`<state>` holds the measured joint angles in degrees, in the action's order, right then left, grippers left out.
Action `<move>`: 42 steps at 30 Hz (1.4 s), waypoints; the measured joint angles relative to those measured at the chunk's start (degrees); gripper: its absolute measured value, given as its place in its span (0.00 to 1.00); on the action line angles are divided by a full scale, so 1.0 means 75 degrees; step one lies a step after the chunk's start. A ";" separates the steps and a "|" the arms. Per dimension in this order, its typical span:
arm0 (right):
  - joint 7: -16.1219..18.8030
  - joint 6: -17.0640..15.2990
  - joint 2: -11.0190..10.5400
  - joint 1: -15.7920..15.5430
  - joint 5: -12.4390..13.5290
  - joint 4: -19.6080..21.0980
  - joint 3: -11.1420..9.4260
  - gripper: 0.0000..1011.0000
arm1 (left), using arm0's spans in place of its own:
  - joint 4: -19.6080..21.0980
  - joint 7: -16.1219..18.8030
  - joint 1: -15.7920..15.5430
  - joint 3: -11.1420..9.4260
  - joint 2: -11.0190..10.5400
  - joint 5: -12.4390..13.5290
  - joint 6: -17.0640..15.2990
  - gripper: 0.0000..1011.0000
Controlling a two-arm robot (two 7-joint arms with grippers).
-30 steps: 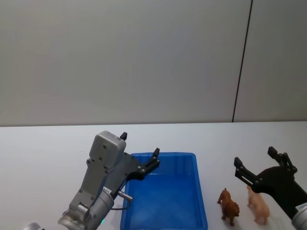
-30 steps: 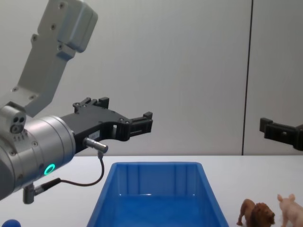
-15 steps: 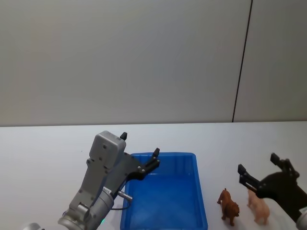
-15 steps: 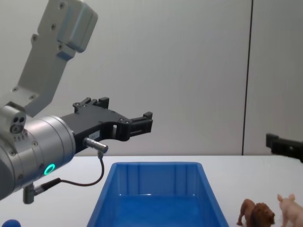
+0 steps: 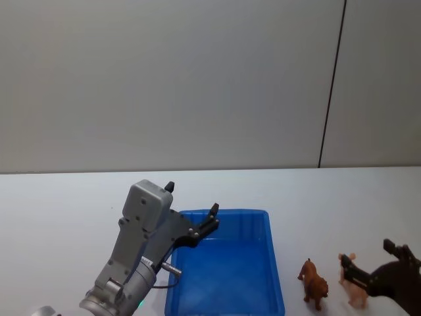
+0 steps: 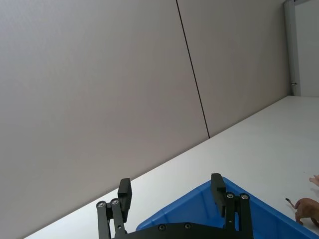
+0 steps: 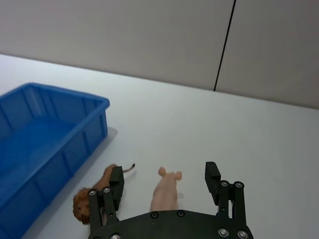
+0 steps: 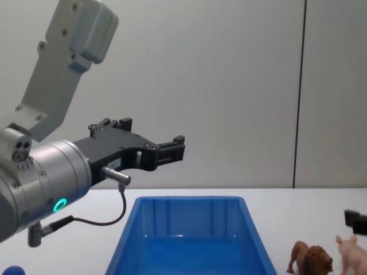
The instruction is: Pick up the two dolls from the table and place them into the box.
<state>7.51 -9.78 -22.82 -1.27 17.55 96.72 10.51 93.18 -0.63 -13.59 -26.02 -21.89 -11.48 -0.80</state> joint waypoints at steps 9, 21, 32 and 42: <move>0.0119 -0.0343 -0.0038 -0.0030 -0.0034 -0.0324 -0.0012 0.99 | 0.0000 0.0000 0.0000 0.0000 0.0000 0.0000 0.0000 0.99; 0.0287 -0.0555 0.0152 0.0093 -0.0091 -0.0920 0.0136 0.97 | 0.0000 0.0000 0.0000 0.0000 0.0000 0.0000 0.0000 0.99; 0.0316 -0.0506 0.0321 0.0217 -0.0093 -0.1230 0.0224 0.70 | 0.0000 0.0000 0.0000 0.0000 0.0000 0.0000 0.0000 0.99; 0.0180 -0.0247 0.0398 0.0278 -0.0223 -0.1293 0.0250 0.38 | 0.0000 0.0001 0.0000 0.0000 0.0000 -0.0001 0.0000 0.99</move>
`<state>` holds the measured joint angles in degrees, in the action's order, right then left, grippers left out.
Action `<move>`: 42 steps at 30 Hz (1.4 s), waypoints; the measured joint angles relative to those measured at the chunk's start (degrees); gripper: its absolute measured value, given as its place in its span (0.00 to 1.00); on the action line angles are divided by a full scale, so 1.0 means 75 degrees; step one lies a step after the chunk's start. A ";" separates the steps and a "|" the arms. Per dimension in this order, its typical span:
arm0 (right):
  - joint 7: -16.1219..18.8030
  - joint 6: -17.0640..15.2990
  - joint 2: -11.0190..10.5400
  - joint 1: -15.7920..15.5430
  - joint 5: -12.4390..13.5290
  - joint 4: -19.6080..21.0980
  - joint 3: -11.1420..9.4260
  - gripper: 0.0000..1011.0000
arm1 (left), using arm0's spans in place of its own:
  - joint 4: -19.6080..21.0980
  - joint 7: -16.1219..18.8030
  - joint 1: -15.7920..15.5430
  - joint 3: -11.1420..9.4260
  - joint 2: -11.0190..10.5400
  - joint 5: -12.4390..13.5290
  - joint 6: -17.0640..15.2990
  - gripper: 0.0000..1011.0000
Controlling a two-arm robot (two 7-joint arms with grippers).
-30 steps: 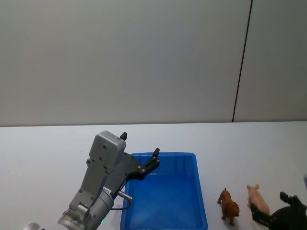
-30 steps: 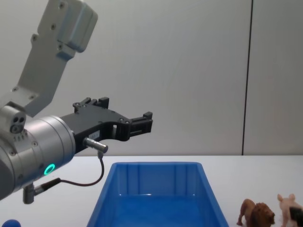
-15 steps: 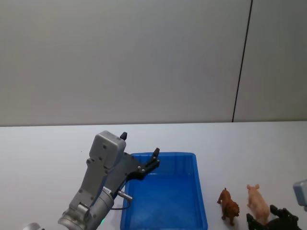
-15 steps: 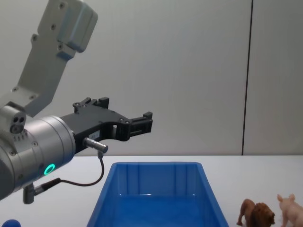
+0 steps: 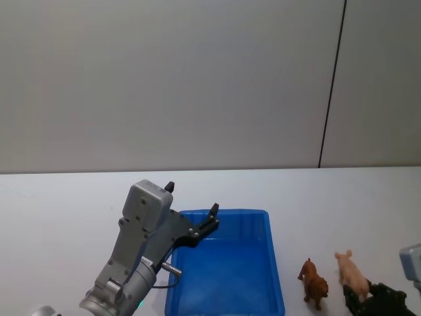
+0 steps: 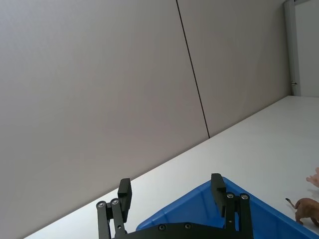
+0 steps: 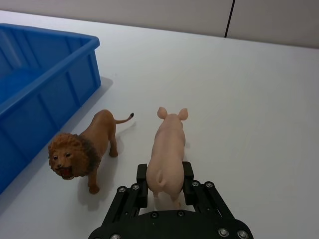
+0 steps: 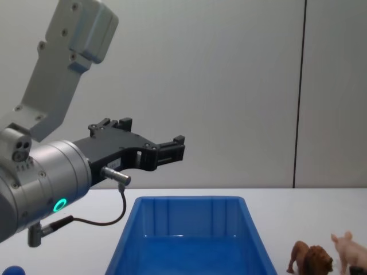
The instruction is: Pick up the two dolls from the table and place them into the box.
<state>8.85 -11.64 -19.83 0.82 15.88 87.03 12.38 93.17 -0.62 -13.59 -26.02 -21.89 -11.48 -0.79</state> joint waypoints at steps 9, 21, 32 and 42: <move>-0.0102 0.0320 0.0010 0.0029 -0.0284 0.0219 0.0007 0.37 | 0.0000 0.0000 0.0000 0.0000 0.0000 0.0000 0.0000 0.99; 0.0351 0.0554 0.0091 0.0361 -0.0695 0.0737 0.0059 0.37 | 0.0000 0.0000 0.0000 0.0000 0.0000 0.0000 0.0000 0.99; 0.1343 0.0201 0.0427 0.0999 -0.0933 0.0773 0.0269 0.37 | 0.0000 0.0000 0.0000 0.0000 0.0000 0.0000 0.0000 0.99; 0.2129 -0.0356 0.0914 0.1602 -0.1085 0.0278 0.0598 0.43 | 0.0000 0.0000 0.0000 0.0000 0.0000 0.0000 0.0000 0.99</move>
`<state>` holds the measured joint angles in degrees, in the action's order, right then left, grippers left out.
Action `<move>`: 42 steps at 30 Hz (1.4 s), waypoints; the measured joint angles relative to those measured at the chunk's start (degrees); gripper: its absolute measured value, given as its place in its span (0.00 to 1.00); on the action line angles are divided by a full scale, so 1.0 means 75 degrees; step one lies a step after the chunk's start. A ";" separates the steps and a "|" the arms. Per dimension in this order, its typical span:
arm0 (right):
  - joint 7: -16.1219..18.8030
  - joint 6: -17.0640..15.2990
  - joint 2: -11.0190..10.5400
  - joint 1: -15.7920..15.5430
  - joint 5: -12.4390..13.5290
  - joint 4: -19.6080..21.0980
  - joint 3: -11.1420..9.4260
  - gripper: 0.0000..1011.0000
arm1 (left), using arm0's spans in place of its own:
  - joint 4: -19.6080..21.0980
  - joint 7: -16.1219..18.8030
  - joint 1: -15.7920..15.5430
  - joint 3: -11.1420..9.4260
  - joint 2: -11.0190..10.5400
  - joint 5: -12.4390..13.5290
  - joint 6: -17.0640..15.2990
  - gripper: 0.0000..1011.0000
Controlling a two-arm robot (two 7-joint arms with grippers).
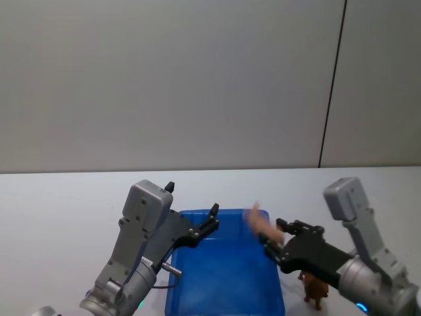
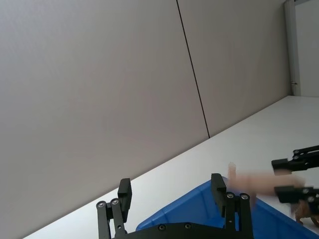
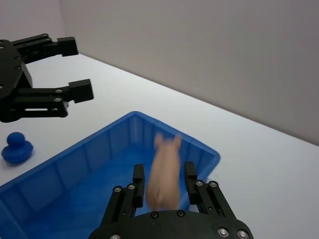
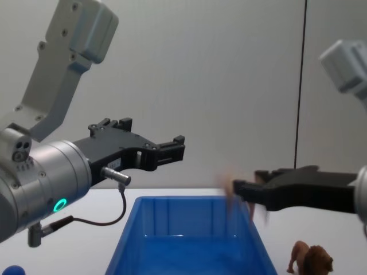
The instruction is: Pick up the two dolls from the table and place them into the box.
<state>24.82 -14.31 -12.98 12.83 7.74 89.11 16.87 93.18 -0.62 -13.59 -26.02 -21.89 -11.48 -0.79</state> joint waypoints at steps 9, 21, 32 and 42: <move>0.0321 -0.0186 0.0225 0.0285 -0.0052 -0.0338 0.0161 0.69 | 0.0000 0.0000 0.0000 0.0000 0.0000 0.0000 0.0000 0.99; 0.0149 -0.0126 0.0114 0.0222 0.0023 -0.0269 0.0097 0.99 | 0.0000 0.0000 0.0000 0.0000 0.0000 0.0000 0.0000 0.99; -0.0420 0.0028 -0.0289 -0.0355 0.0224 0.0317 -0.0074 0.99 | 0.0000 0.0000 0.0000 0.0000 0.0000 0.0000 0.0000 0.99; -0.0796 -0.0137 -0.0638 -0.0882 0.0527 0.0665 -0.0211 0.99 | 0.0000 0.0000 -0.0001 0.0000 0.0000 0.0000 0.0000 0.99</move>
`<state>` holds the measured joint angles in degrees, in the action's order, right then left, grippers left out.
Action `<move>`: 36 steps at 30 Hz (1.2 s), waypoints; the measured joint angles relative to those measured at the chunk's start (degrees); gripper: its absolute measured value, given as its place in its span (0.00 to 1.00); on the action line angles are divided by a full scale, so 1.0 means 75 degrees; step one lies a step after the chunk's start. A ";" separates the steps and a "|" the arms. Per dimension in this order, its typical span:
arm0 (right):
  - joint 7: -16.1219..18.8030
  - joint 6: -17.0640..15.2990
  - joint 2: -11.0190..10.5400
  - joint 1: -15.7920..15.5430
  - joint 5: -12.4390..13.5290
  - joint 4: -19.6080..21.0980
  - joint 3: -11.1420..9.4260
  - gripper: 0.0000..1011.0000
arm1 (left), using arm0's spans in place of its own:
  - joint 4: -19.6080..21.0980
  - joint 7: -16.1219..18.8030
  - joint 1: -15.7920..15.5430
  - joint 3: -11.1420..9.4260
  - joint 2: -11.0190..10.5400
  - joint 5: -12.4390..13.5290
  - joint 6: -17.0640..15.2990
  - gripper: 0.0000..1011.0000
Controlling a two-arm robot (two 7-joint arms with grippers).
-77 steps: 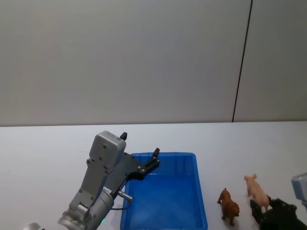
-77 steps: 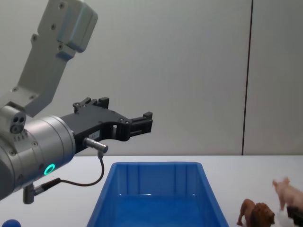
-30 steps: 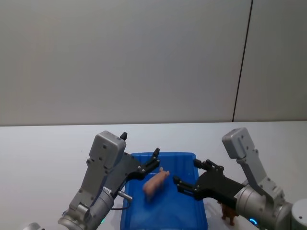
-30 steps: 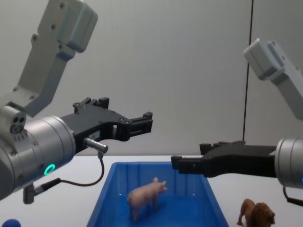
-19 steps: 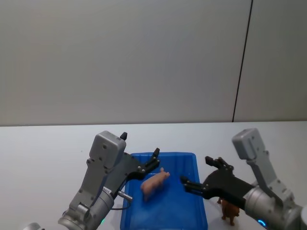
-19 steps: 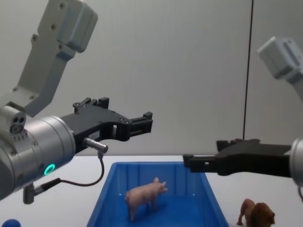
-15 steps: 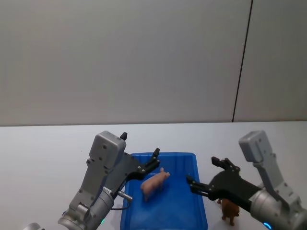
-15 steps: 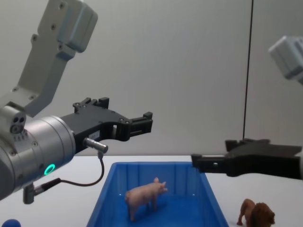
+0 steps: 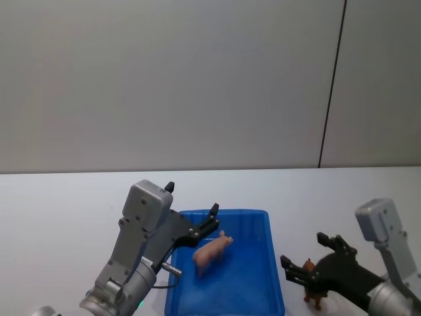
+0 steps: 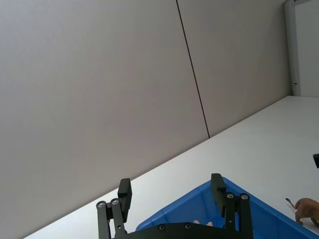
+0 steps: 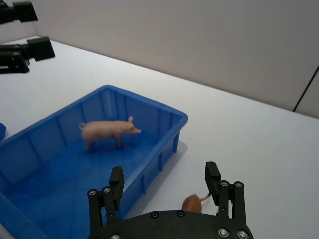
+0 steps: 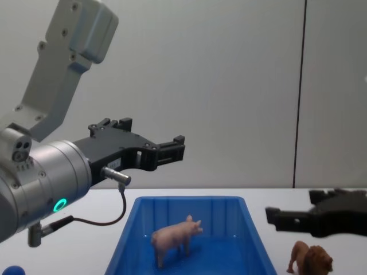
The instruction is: Pick up the two dolls from the table and place them into the box.
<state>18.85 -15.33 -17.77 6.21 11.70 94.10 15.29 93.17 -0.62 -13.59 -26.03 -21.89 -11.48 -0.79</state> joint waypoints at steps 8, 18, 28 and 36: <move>-0.0165 -0.0231 -0.0166 -0.0271 0.0186 0.0025 -0.0062 0.99 | 0.0000 0.0000 0.0000 0.0000 0.0000 0.0000 0.0000 0.99; -0.0249 -0.0522 -0.0231 -0.0407 0.0319 -0.0248 -0.0074 0.93 | 0.0000 0.0000 0.0000 0.0000 0.0000 0.0000 0.0000 0.99; -0.0244 -0.0538 -0.0213 -0.0439 0.0428 -0.0505 -0.0053 0.68 | 0.0000 0.0000 0.0000 0.0000 0.0000 0.0000 0.0000 0.99; -0.0242 -0.0095 -0.0203 -0.0496 0.0402 -0.0563 -0.0021 0.45 | 0.0000 0.0000 0.0000 0.0000 0.0000 0.0000 0.0000 0.99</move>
<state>17.03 -16.05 -19.29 2.49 14.71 89.88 15.13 93.17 -0.62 -13.59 -26.02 -21.89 -11.48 -0.79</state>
